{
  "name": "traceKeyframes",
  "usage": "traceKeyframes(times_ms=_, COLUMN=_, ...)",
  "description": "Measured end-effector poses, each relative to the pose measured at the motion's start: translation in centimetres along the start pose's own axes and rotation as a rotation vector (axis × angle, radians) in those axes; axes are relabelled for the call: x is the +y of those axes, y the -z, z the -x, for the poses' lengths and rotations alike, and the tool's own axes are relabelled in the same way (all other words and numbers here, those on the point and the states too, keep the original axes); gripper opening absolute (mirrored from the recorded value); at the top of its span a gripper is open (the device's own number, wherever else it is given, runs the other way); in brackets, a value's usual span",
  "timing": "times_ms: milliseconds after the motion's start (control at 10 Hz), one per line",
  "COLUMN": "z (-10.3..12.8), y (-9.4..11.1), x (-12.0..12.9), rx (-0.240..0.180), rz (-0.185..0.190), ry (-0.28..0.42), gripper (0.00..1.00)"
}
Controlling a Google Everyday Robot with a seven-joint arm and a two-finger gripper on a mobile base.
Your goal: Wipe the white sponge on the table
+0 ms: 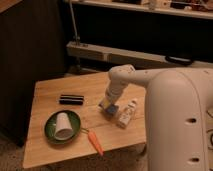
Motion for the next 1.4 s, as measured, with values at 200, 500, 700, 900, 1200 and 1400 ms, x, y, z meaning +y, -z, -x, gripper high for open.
traceKeyframes(times_ms=200, z=0.6, y=-0.4, x=2.1, rx=0.004, rz=0.015, ry=0.039, gripper=0.47)
traceKeyframes(times_ms=500, z=3.8, y=-0.3, x=4.6, rx=-0.015, rz=0.035, ry=0.087, gripper=0.47)
traceKeyframes(times_ms=700, z=6.6, y=-0.7, x=5.2, rx=-0.014, rz=0.041, ry=0.096, gripper=0.47)
traceKeyframes(times_ms=900, z=9.6, y=-1.4, x=4.7, rx=-0.016, rz=0.039, ry=0.09, gripper=0.47)
traceKeyframes(times_ms=1200, z=14.1, y=-2.0, x=0.8, rx=-0.015, rz=0.035, ry=0.042, gripper=0.47)
traceKeyframes(times_ms=1400, z=16.3, y=-2.8, x=-1.4, rx=-0.004, rz=0.027, ry=0.007, gripper=0.47)
